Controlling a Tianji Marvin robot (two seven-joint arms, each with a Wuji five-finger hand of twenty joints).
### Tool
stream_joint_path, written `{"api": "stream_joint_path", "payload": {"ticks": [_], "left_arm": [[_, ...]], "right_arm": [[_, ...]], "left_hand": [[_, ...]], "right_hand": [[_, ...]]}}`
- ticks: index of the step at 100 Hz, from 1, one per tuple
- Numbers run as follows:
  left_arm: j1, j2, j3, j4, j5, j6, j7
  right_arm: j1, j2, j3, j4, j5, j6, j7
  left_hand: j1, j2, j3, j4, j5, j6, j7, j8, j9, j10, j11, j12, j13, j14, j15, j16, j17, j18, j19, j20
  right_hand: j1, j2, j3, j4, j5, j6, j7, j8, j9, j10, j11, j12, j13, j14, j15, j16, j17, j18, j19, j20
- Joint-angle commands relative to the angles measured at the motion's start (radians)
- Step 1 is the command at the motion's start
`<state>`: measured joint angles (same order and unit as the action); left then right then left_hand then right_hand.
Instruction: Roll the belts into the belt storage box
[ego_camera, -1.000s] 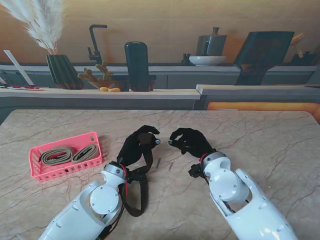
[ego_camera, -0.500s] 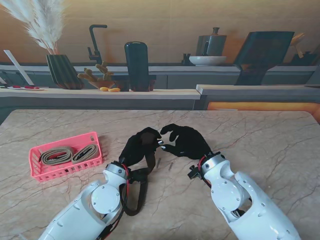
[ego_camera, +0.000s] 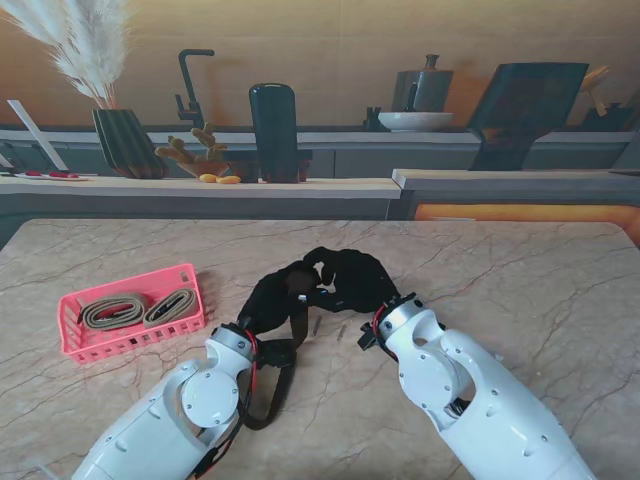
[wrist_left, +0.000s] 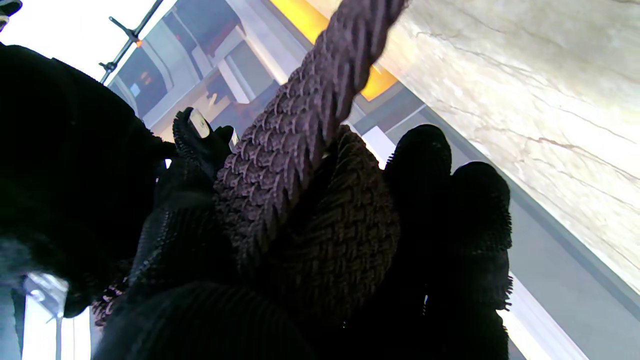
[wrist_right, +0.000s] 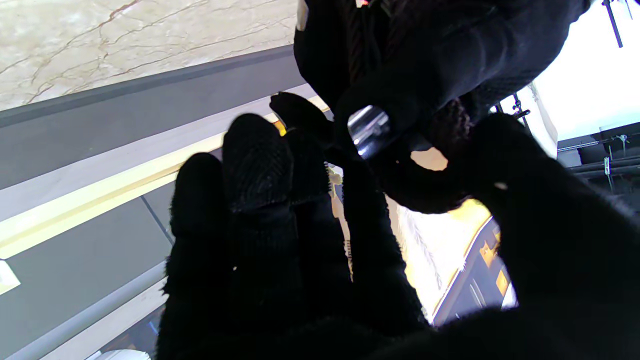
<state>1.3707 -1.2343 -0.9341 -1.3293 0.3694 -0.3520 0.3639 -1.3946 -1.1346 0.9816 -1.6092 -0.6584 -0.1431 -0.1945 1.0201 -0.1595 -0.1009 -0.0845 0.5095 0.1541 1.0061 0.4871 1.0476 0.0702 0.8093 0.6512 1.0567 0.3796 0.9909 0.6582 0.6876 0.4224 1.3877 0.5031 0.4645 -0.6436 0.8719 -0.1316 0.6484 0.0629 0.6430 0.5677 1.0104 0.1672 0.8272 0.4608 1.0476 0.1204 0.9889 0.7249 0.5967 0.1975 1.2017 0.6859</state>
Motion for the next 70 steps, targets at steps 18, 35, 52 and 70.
{"api": "stream_joint_path", "payload": {"ticks": [18, 35, 52, 70], "left_arm": [[-0.001, -0.006, 0.004, -0.007, 0.006, -0.027, 0.009], [0.0, -0.004, 0.005, -0.01, -0.01, -0.031, -0.008], [-0.002, -0.002, 0.006, -0.006, 0.002, -0.034, -0.008], [-0.006, 0.004, 0.002, 0.0, 0.002, -0.035, -0.03]], "right_arm": [[0.049, -0.021, -0.05, 0.054, 0.042, 0.021, 0.015], [0.092, -0.03, -0.093, 0.101, 0.055, 0.018, 0.007], [0.121, -0.04, -0.121, 0.128, 0.067, 0.013, -0.008], [0.104, -0.038, -0.101, 0.105, 0.064, 0.016, -0.011]], "left_hand": [[0.154, 0.024, 0.099, 0.03, 0.083, -0.049, 0.017, -0.058, 0.102, 0.039, -0.044, -0.143, 0.144, -0.161, 0.067, -0.045, 0.063, -0.057, -0.005, -0.034], [0.156, -0.007, 0.11, 0.038, 0.097, -0.04, 0.018, -0.078, 0.113, 0.048, -0.051, -0.165, 0.153, -0.163, 0.048, -0.065, 0.079, -0.059, -0.014, -0.055], [-0.023, -0.14, 0.435, -0.005, 0.116, -0.029, 0.017, -0.089, 0.131, 0.048, -0.056, -0.191, 0.176, -0.176, 0.029, -0.1, 0.111, -0.072, -0.011, -0.114], [-0.344, -0.284, 0.707, -0.025, 0.085, -0.029, -0.133, -0.02, 0.046, 0.038, -0.062, -0.163, 0.104, -0.192, 0.007, -0.065, 0.053, -0.092, -0.048, -0.1]], "right_hand": [[0.142, -0.005, 0.036, -0.116, 0.096, -0.15, 0.248, -0.223, 0.118, -0.026, -0.056, -0.034, 0.09, -0.005, -0.026, -0.021, 0.045, -0.014, 0.051, -0.021], [0.173, 0.025, 0.024, -0.111, 0.106, -0.184, 0.307, -0.261, 0.142, -0.034, -0.086, -0.047, 0.106, -0.005, -0.051, -0.034, 0.056, -0.013, 0.053, -0.024], [0.274, 0.147, -0.028, -0.089, 0.143, -0.227, 0.341, -0.271, 0.163, -0.045, -0.089, -0.049, 0.114, 0.001, -0.044, -0.036, 0.056, -0.006, 0.066, -0.021], [0.337, 0.172, -0.036, -0.084, 0.164, -0.293, 0.374, -0.233, 0.153, -0.058, -0.121, -0.06, 0.1, 0.004, -0.081, -0.055, 0.043, -0.003, 0.057, -0.024]]}}
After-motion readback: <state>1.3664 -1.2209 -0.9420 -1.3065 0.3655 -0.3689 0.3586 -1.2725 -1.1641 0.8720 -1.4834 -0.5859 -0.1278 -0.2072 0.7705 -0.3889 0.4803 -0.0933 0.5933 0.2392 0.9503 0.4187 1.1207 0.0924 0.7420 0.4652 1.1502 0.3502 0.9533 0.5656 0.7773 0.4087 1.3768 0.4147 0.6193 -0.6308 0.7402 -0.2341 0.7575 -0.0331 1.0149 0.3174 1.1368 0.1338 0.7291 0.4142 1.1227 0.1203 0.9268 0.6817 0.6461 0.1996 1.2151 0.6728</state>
